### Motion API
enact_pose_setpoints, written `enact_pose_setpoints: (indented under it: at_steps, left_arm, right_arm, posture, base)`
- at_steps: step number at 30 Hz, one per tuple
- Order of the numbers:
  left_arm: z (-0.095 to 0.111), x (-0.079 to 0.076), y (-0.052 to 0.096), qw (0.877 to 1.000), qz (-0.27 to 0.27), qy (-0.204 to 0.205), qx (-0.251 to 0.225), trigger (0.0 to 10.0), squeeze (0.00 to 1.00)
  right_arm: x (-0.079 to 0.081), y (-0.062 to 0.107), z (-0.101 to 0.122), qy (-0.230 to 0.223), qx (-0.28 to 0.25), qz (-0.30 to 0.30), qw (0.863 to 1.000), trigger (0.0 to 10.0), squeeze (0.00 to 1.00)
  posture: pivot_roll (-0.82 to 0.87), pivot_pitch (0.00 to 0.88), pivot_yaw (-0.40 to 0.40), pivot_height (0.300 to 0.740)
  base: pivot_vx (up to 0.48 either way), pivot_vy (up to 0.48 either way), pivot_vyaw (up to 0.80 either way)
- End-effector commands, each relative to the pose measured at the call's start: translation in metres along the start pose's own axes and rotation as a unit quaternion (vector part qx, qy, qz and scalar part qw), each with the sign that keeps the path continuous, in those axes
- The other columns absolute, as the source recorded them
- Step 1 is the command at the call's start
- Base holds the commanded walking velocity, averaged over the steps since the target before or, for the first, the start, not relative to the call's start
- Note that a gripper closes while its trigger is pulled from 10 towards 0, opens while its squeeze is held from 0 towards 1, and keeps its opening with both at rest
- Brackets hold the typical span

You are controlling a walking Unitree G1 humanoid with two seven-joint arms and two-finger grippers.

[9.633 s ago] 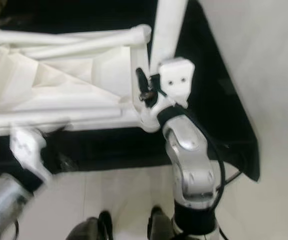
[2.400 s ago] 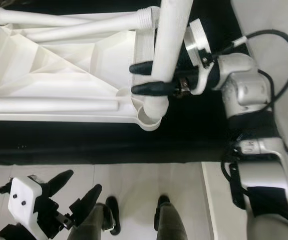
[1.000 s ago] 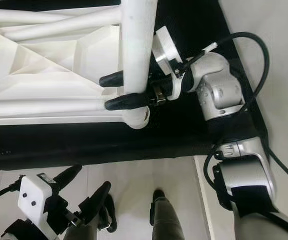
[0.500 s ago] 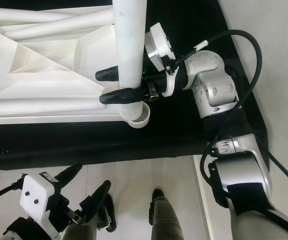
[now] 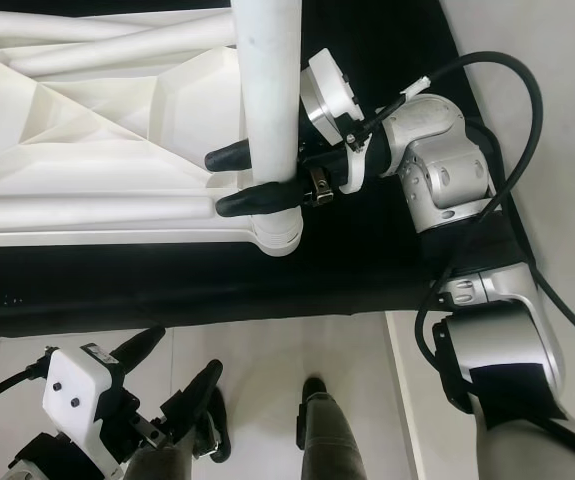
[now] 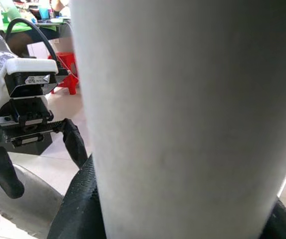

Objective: Building children table

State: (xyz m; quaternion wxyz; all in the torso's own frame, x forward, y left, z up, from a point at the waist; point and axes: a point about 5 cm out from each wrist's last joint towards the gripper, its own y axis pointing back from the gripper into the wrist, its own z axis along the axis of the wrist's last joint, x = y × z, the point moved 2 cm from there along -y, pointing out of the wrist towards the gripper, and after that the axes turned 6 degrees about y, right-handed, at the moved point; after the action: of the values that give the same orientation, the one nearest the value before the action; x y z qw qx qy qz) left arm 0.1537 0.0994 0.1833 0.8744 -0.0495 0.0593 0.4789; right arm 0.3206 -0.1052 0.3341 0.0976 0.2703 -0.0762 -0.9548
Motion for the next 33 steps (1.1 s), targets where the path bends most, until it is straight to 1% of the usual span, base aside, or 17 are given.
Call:
enact_pose_setpoints:
  at_steps: [1,4,8,10,11,13,14,15,17,18,19,21,24,27,30,31,33]
  left_arm:
    - [-0.005,0.0,0.001,1.0,0.005,0.008,0.009,10.0,0.0]
    - [-0.006,0.0,0.0,1.0,0.006,0.008,0.008,10.0,0.0]
    - [-0.006,0.0,-0.001,1.0,0.006,0.007,0.006,10.0,0.0]
    - [-0.006,0.0,-0.001,1.0,0.007,0.007,0.005,10.0,0.0]
    - [-0.006,0.0,-0.001,1.0,0.007,0.007,0.005,10.0,0.0]
    - [-0.005,0.0,-0.001,1.0,0.008,0.007,0.005,10.0,0.0]
    - [-0.005,0.001,-0.001,1.0,0.008,0.007,0.005,10.0,0.0]
    - [-0.005,0.001,-0.001,1.0,0.008,0.007,0.005,10.0,0.0]
    - [-0.005,0.001,-0.001,1.0,0.009,0.006,0.004,10.0,0.0]
    - [-0.005,0.001,-0.001,1.0,0.009,0.006,0.004,10.0,0.0]
    - [-0.005,0.001,-0.001,1.0,0.009,0.006,0.004,10.0,0.0]
    - [-0.005,0.001,-0.001,1.0,0.009,0.006,0.005,10.0,0.0]
    - [-0.005,0.001,-0.001,1.0,0.009,0.006,0.005,10.0,0.0]
    - [-0.005,0.001,-0.001,1.0,0.008,0.007,0.005,10.0,0.0]
    - [-0.005,0.001,-0.001,1.0,0.008,0.007,0.005,10.0,0.0]
    - [-0.006,0.001,-0.001,1.0,0.007,0.006,0.005,10.0,0.0]
    - [-0.006,0.002,-0.001,1.0,0.008,0.006,0.006,10.0,0.0]
  right_arm:
    - [0.01,-0.008,-0.02,-0.046,0.018,0.029,0.998,10.0,0.0]
    - [0.012,-0.01,-0.024,-0.053,0.029,0.035,0.998,10.0,0.0]
    - [0.005,-0.017,-0.029,-0.07,0.023,0.018,0.997,10.0,0.0]
    - [-0.001,-0.02,-0.031,-0.078,0.01,-0.01,0.997,10.0,0.0]
    - [-0.001,-0.02,-0.031,-0.078,0.01,-0.01,0.997,10.0,0.0]
    - [-0.007,-0.023,-0.035,-0.087,0.007,-0.04,0.995,10.0,0.0]
    - [-0.009,-0.025,-0.039,-0.089,0.01,-0.062,0.994,10.0,0.0]
    - [-0.009,-0.025,-0.039,-0.089,0.01,-0.062,0.994,10.0,0.0]
    - [-0.013,-0.026,-0.044,-0.09,0.015,-0.098,0.991,10.0,0.0]
    - [-0.013,-0.026,-0.044,-0.09,0.015,-0.098,0.991,10.0,0.0]
    - [-0.013,-0.025,-0.048,-0.091,0.021,-0.118,0.989,10.0,0.0]
    - [-0.009,-0.022,-0.05,-0.089,0.027,-0.131,0.987,10.0,0.0]
    - [-0.007,-0.021,-0.05,-0.088,0.027,-0.132,0.987,10.0,0.0]
    - [0.0,-0.019,-0.047,-0.082,0.027,-0.13,0.988,10.0,0.0]
    - [0.002,-0.018,-0.047,-0.08,0.027,-0.13,0.988,10.0,0.0]
    - [0.008,-0.019,-0.046,-0.069,0.03,-0.121,0.99,10.0,0.0]
    - [0.011,-0.021,-0.046,-0.059,0.037,-0.112,0.991,10.0,0.0]
  posture:
    - [0.0,0.435,0.038,0.74]
    - [0.0,0.434,0.037,0.74]
    - [0.0,0.435,0.033,0.74]
    - [0.0,0.435,0.032,0.74]
    - [0.0,0.435,0.032,0.74]
    - [0.0,0.436,0.031,0.74]
    - [0.0,0.436,0.031,0.74]
    - [0.0,0.436,0.031,0.74]
    - [0.0,0.439,0.033,0.74]
    - [0.0,0.439,0.033,0.74]
    - [0.0,0.437,0.034,0.74]
    - [0.0,0.438,0.036,0.74]
    - [0.0,0.438,0.038,0.74]
    - [0.0,0.438,0.038,0.74]
    - [0.0,0.438,0.038,0.74]
    - [0.0,0.433,0.043,0.74]
    - [0.0,0.429,0.044,0.74]
  base:
    - [0.0,0.0,0.0]
    - [0.0,0.0,0.0]
    - [0.0,0.0,0.0]
    - [0.0,0.0,0.0]
    - [0.0,0.0,0.0]
    - [0.0,0.0,0.0]
    - [0.0,0.0,0.0]
    - [0.0,0.0,0.0]
    - [0.0,0.0,0.0]
    - [0.0,0.0,0.0]
    - [0.0,0.0,0.0]
    - [0.0,0.0,0.0]
    - [0.0,0.0,0.0]
    - [0.0,0.0,0.0]
    - [0.0,0.0,0.0]
    - [0.0,0.0,0.0]
    - [0.0,0.0,0.0]
